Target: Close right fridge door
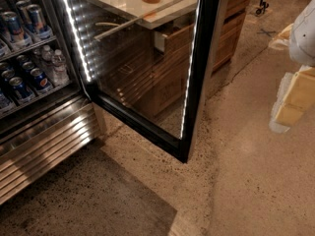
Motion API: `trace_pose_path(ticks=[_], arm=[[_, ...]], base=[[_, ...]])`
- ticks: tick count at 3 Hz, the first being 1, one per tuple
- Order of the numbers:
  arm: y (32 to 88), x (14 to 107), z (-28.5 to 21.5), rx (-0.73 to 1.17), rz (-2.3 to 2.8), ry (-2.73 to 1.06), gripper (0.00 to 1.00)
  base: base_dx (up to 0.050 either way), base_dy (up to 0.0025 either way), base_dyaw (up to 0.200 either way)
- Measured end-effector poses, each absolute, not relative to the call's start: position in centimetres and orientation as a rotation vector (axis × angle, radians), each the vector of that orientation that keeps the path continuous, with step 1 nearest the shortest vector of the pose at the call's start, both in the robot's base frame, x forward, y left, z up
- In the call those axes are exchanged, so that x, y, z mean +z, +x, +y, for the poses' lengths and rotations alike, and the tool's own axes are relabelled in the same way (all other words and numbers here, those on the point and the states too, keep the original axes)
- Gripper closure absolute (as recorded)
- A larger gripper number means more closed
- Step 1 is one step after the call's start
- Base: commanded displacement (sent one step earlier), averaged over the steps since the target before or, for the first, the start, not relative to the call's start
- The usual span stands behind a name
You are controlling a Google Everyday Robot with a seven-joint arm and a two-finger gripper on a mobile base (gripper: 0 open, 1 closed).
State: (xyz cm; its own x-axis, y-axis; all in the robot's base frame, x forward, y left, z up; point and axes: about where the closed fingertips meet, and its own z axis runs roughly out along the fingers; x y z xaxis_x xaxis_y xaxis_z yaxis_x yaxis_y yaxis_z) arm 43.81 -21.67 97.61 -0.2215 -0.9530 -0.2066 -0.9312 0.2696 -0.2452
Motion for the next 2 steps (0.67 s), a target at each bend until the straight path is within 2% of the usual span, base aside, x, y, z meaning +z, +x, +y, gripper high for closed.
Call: trace_pose_path(ticks=[1,2], arm=[[43.81,97.61,-21.67,-0.098,2.232,-1.725,0.0],[43.81,97.61,-21.67,-0.098,2.232,-1.725,0.0]], base=[[0.044,-0.00211,-0.096],[0.05,0.0,0.0]])
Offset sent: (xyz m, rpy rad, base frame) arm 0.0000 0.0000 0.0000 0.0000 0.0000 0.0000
